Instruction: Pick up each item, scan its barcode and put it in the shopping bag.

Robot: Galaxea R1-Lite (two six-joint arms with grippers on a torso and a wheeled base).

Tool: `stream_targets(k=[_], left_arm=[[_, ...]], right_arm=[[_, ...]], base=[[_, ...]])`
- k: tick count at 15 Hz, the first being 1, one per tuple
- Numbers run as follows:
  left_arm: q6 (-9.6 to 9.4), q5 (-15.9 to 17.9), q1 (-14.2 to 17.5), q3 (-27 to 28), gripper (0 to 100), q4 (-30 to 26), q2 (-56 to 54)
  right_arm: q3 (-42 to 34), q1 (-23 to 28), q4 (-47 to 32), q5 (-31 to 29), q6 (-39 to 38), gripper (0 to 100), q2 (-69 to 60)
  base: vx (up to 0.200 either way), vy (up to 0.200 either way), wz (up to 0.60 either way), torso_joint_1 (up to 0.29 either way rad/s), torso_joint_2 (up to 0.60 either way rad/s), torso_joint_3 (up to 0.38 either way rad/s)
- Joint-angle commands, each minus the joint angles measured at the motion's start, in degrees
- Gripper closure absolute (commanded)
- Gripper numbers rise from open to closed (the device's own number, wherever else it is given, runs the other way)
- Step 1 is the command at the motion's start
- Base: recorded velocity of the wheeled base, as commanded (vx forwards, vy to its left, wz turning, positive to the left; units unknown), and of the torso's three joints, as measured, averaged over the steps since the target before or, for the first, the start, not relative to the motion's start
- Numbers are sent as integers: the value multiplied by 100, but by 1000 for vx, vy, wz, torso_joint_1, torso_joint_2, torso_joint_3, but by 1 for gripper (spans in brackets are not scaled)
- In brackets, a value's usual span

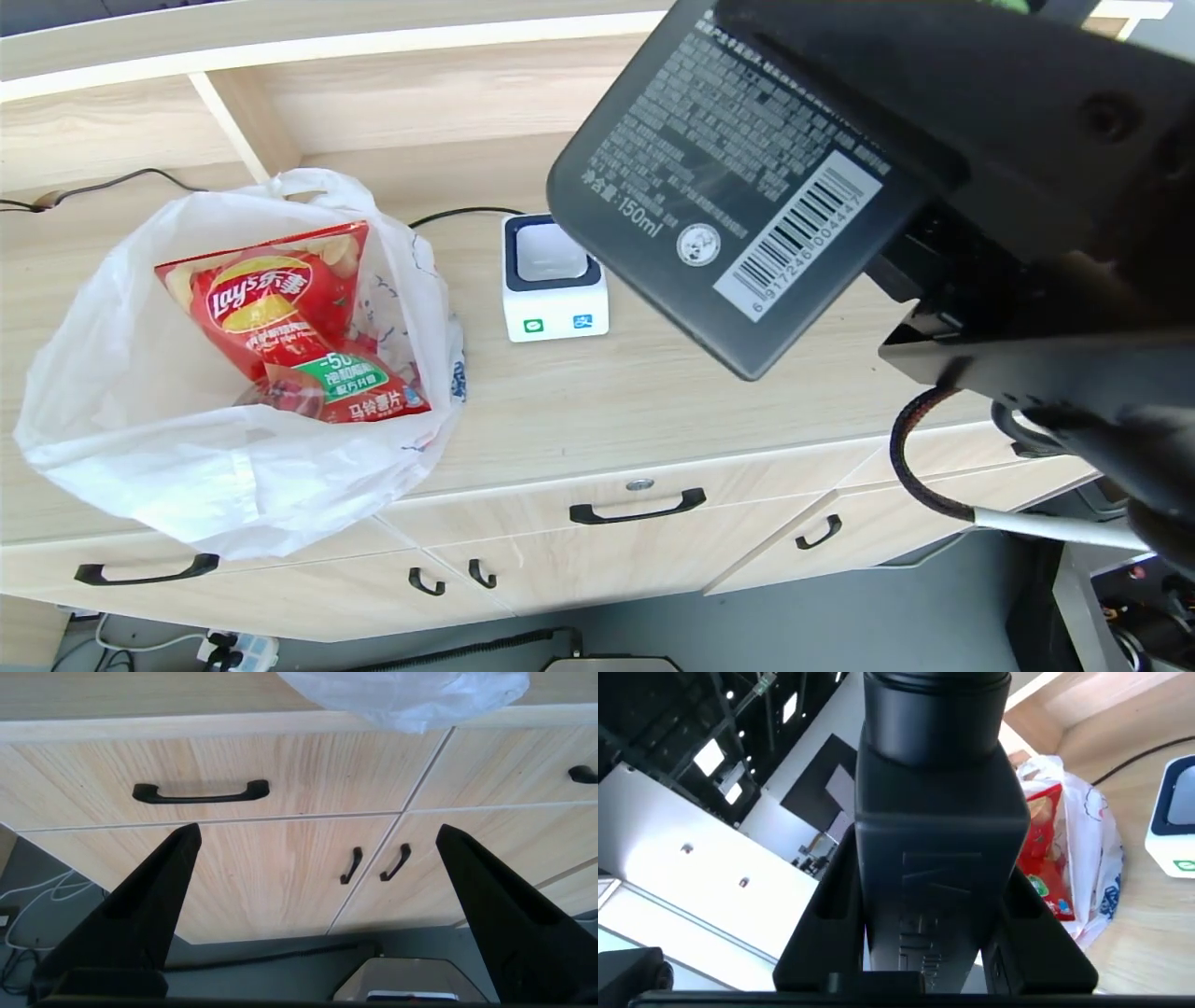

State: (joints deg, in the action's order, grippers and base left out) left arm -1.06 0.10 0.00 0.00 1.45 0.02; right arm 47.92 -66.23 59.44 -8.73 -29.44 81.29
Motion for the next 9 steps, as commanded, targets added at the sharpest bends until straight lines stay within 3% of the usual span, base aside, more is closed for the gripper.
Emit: stream_targets(k=[1, 4, 6, 7, 9], left_arm=[[1, -1, 0, 0, 0, 4, -2], [9, -1, 0, 0, 0, 4, -2], [9, -1, 0, 0, 0, 4, -2], [1, -1, 0, 0, 0, 4, -2], [-8, -1, 0, 0, 0, 4, -2]], right_arm=[[-72, 286, -108, -15, 466, 100, 98], [-503, 1016, -275, -32, 2900, 100, 441], [-582, 1420, -302, -823, 4131, 100, 520], [-600, 1411, -302, -1175, 4157, 100, 537], [-600, 1358, -293, -1245, 4016, 100, 652]], base=[[0, 0, 0, 0, 0, 0], [0, 0, 0, 0, 0, 0], [0, 0, 0, 0, 0, 0], [0, 0, 0, 0, 0, 0], [0, 0, 0, 0, 0, 0]])
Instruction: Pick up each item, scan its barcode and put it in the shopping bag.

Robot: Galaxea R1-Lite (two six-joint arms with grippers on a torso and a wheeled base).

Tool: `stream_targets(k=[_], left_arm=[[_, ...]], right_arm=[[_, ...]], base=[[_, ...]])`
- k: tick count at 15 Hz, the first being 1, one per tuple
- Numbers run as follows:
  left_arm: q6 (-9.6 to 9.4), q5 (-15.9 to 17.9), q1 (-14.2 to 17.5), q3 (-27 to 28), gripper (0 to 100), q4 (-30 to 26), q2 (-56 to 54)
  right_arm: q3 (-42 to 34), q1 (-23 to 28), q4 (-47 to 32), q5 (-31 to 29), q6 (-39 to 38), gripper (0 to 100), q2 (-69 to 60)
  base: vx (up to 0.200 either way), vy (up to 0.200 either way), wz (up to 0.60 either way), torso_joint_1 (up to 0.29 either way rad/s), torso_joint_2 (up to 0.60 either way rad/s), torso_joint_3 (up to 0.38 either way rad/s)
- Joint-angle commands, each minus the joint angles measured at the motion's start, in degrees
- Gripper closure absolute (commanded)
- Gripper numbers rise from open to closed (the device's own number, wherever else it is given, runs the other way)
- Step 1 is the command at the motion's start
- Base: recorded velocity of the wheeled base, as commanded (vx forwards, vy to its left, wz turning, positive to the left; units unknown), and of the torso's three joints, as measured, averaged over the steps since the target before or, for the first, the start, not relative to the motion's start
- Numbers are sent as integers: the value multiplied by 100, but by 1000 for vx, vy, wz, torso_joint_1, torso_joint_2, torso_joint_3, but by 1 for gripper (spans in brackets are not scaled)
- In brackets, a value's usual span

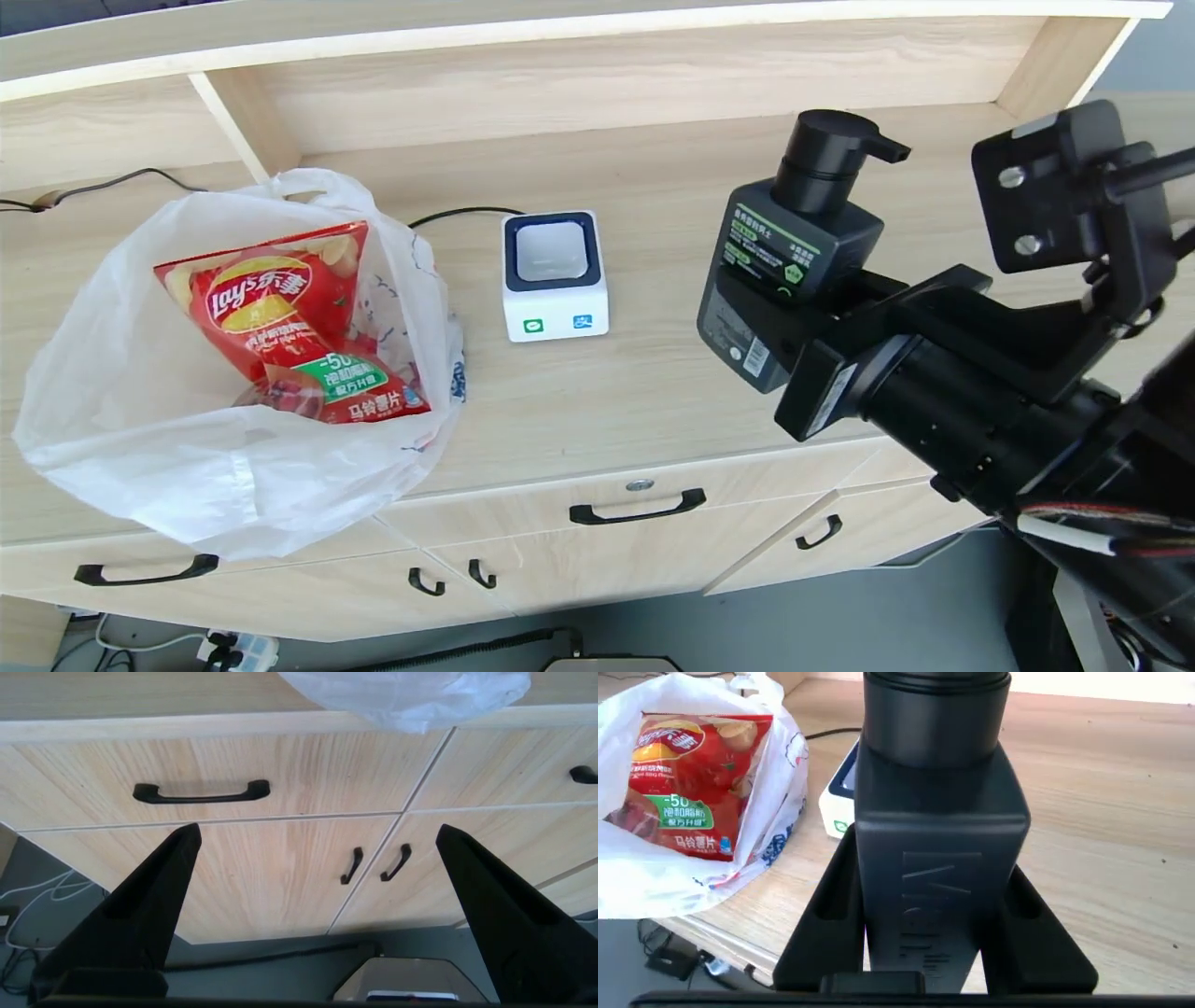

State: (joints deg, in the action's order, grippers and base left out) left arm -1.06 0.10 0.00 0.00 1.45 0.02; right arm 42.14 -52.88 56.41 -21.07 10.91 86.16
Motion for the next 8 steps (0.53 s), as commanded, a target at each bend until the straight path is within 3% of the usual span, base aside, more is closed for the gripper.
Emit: stream_targets(k=[1, 8], left_arm=[[1, -1, 0, 0, 0, -4, -2], [1, -1, 0, 0, 0, -4, -2]], right_arm=[[-4, 24, 11, -12, -28, 100, 164], [532, 138, -60, 15, -309, 100, 234]], base=[[0, 0, 600, -2, 12, -7], [0, 0, 600, 4, 3, 0]])
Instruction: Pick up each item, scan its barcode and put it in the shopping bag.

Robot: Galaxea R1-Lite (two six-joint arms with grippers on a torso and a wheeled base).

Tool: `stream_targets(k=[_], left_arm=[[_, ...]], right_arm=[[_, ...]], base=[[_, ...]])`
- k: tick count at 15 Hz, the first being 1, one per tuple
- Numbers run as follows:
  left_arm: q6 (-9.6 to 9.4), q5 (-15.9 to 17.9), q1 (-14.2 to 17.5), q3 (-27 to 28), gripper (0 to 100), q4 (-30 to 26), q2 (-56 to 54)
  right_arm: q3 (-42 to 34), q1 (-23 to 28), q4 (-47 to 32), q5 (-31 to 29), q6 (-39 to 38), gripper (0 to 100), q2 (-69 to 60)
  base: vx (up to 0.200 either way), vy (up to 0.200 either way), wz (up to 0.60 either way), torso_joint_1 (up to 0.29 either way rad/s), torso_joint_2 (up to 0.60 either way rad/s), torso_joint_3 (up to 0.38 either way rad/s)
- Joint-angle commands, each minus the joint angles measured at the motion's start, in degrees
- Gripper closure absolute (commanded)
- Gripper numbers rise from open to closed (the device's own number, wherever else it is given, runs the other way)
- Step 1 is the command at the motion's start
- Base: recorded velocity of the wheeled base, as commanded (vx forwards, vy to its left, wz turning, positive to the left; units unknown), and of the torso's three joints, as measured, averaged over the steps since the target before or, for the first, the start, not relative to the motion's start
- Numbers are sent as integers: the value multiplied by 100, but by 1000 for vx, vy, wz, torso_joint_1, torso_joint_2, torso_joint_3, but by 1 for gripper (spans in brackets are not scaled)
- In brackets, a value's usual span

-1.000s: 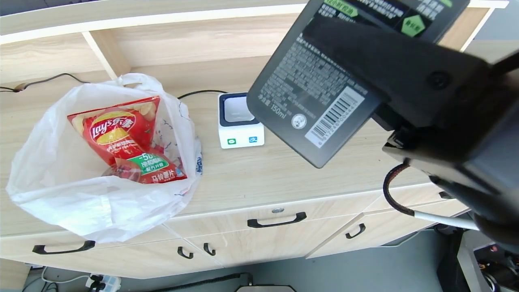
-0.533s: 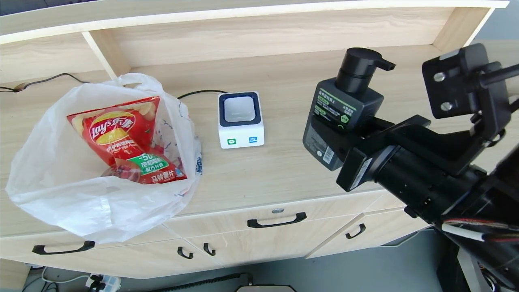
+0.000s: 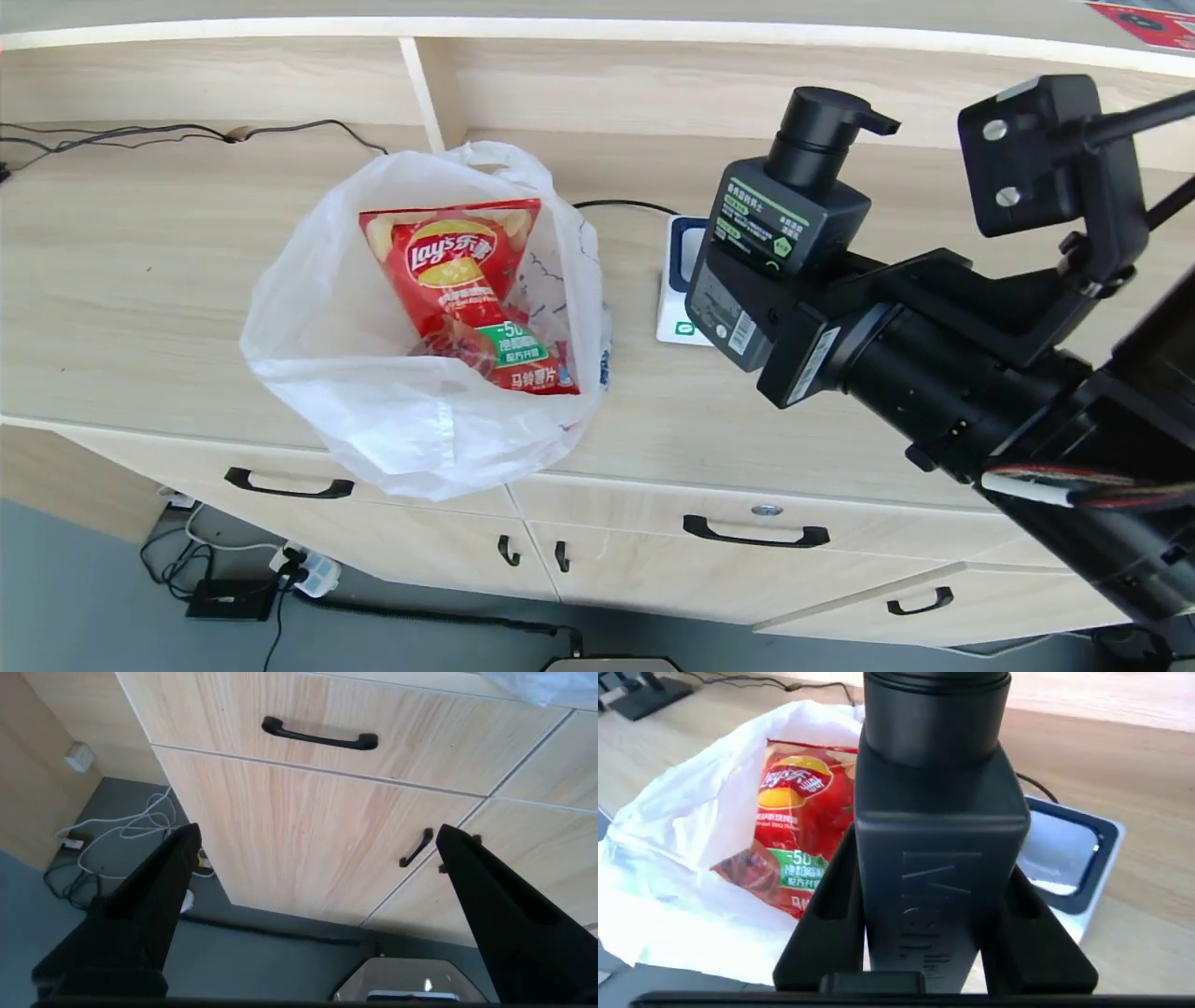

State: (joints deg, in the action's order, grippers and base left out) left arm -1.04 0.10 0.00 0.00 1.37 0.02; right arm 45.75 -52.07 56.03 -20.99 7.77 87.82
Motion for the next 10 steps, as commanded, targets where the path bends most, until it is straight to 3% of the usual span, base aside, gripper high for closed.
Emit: stream_targets(k=[1, 4, 6, 7, 10], left_arm=[[-2, -1, 0, 0, 0, 4, -2], [-2, -1, 0, 0, 0, 4, -2], [7, -1, 0, 0, 0, 4, -2], [16, -1, 0, 0, 0, 4, -2], [25, -1, 0, 0, 0, 4, -2]], right_arm=[[408, 241, -180, 34, 6, 100, 121], [610, 1093, -602, 684, 234, 100, 148], [971, 2069, -382, 1871, 779, 100, 543], [1173, 2324, -92, 2187, 972, 100, 789], [1498, 2526, 506, 2723, 1430, 100, 1237]], base=[[0, 0, 600, 2, -2, 2], [0, 0, 0, 0, 0, 0], [0, 0, 0, 0, 0, 0], [0, 0, 0, 0, 0, 0], [0, 0, 0, 0, 0, 0]])
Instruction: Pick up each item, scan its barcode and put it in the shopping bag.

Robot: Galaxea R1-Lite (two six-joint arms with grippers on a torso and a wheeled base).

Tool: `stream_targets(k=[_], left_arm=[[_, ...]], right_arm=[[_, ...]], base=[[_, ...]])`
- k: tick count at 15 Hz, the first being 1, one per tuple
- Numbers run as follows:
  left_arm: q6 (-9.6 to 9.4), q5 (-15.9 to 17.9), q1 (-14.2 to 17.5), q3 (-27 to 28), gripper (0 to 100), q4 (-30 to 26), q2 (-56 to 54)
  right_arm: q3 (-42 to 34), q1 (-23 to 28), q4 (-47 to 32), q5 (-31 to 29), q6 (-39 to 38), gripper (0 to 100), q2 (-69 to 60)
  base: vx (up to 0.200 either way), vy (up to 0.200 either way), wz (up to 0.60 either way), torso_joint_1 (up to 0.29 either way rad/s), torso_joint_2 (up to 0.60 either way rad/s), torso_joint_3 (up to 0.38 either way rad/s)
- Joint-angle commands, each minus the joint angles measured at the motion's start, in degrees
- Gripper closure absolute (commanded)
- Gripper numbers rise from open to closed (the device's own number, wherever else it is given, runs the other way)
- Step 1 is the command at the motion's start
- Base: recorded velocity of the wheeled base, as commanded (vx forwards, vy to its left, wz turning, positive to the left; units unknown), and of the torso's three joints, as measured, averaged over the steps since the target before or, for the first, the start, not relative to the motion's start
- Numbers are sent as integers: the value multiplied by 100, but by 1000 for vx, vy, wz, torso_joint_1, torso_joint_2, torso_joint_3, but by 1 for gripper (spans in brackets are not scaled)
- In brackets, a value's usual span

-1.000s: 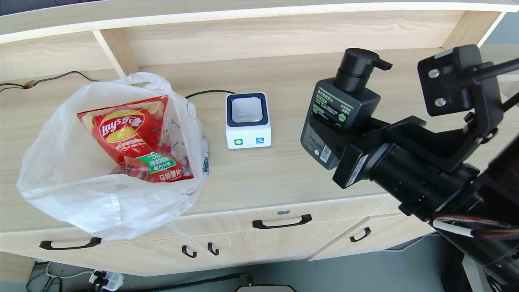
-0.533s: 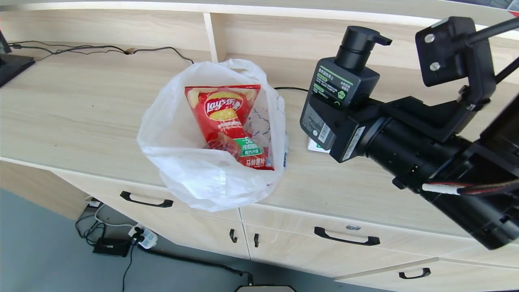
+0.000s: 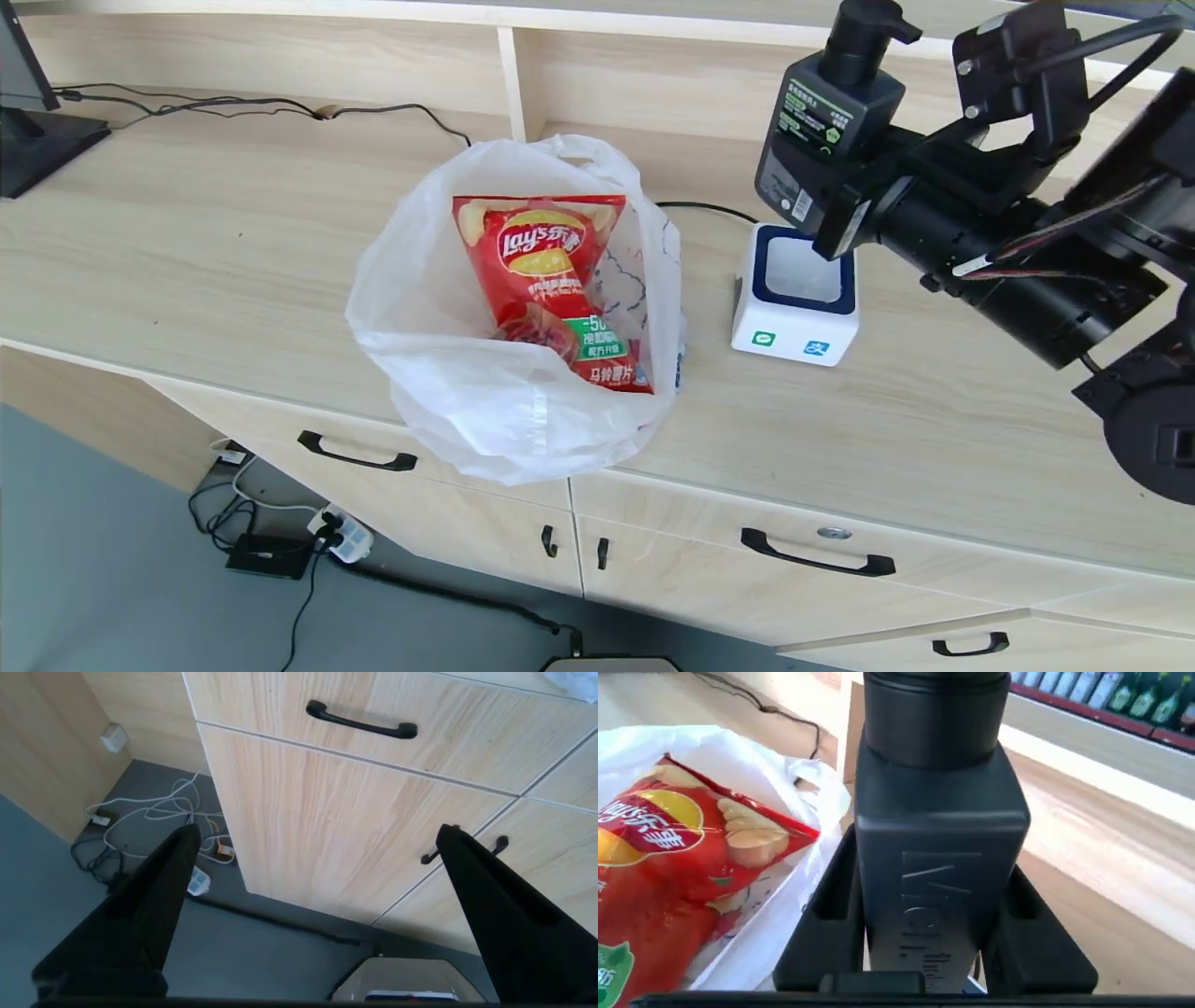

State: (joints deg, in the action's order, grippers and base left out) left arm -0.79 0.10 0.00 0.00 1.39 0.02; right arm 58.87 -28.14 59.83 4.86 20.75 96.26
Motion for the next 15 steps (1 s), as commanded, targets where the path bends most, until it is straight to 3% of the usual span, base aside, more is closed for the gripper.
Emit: stream_targets(k=[1, 3, 6, 9, 15], left_arm=[[0, -1, 0, 0, 0, 2, -2], [9, -1, 0, 0, 0, 2, -2], [18, -1, 0, 0, 0, 10, -2], [18, -1, 0, 0, 0, 10, -2], [18, -1, 0, 0, 0, 10, -2]], right_arm=[[204, 221, 169, 726, 694, 100, 499], [222, 581, 415, 1790, 1406, 100, 693], [274, 810, 688, 2309, 1757, 100, 877], [617, 1267, 1769, 2792, 1801, 100, 1422], [213, 1566, 2305, 2845, 1801, 100, 1343]], base=[[0, 0, 0, 0, 0, 0], [0, 0, 0, 0, 0, 0], [0, 0, 0, 0, 0, 0], [0, 0, 0, 0, 0, 0], [0, 0, 0, 0, 0, 0]])
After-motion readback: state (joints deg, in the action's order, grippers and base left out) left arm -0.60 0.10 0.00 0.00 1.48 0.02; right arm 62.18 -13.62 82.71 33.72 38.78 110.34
